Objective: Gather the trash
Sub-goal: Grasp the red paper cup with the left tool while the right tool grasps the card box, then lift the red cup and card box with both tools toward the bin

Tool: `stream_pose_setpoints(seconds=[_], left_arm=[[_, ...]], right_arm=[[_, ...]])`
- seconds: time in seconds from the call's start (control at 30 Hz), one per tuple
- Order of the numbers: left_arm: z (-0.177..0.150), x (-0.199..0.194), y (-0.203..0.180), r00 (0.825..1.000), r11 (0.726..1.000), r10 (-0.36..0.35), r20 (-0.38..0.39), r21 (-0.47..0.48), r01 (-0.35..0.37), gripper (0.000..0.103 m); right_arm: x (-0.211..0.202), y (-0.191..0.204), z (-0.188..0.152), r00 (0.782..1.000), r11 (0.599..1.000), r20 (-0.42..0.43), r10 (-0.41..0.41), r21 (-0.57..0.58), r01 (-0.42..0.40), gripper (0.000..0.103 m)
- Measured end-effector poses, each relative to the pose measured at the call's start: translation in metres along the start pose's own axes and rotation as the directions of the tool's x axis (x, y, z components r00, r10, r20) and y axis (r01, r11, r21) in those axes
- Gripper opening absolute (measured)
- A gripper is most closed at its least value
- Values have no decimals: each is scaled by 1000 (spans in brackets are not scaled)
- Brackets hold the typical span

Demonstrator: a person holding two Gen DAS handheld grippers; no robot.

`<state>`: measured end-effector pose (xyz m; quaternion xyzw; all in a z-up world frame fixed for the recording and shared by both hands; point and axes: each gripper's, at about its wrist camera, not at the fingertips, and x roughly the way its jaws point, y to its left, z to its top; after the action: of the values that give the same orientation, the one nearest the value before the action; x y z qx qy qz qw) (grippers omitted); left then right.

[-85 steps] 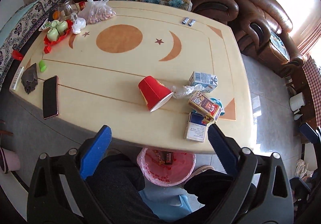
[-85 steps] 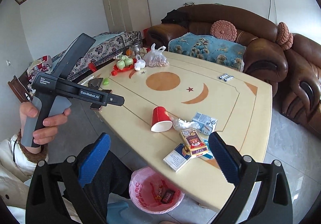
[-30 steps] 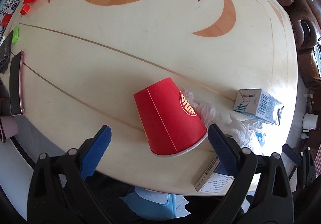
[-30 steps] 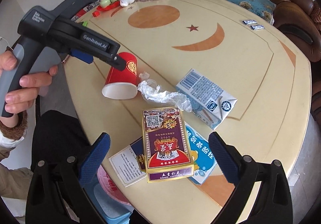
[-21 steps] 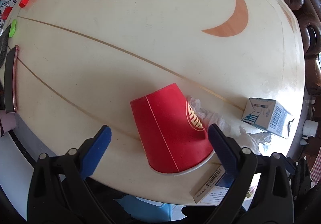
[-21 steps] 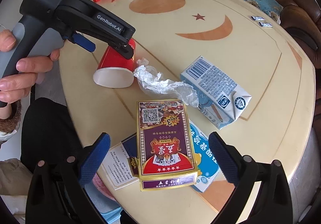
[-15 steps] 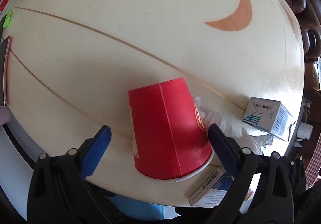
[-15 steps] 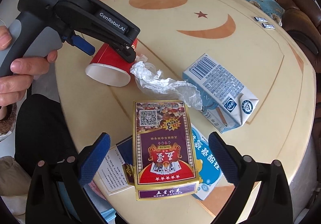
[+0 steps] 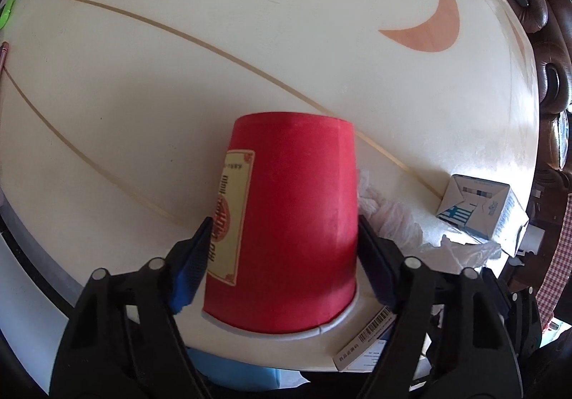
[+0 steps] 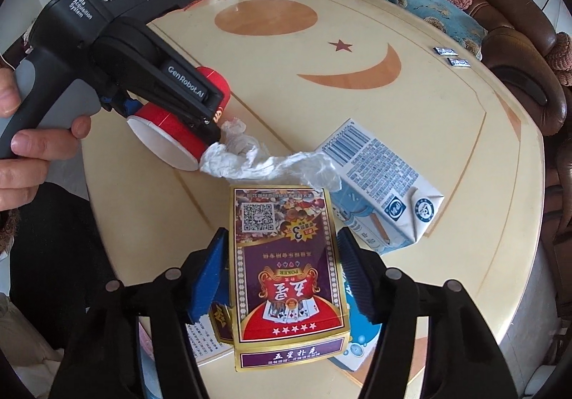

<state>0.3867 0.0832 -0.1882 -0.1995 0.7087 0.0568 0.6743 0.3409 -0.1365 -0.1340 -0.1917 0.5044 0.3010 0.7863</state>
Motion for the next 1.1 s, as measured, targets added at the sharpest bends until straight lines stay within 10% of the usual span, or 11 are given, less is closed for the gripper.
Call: stream_pose_setpoints(seconds=[1.1], left_arm=[[-86,-91,-11,961,972,35,276,215,-97,66]], right_arm=[[-96,37,-10,982,986,102,-158,63,152,59]])
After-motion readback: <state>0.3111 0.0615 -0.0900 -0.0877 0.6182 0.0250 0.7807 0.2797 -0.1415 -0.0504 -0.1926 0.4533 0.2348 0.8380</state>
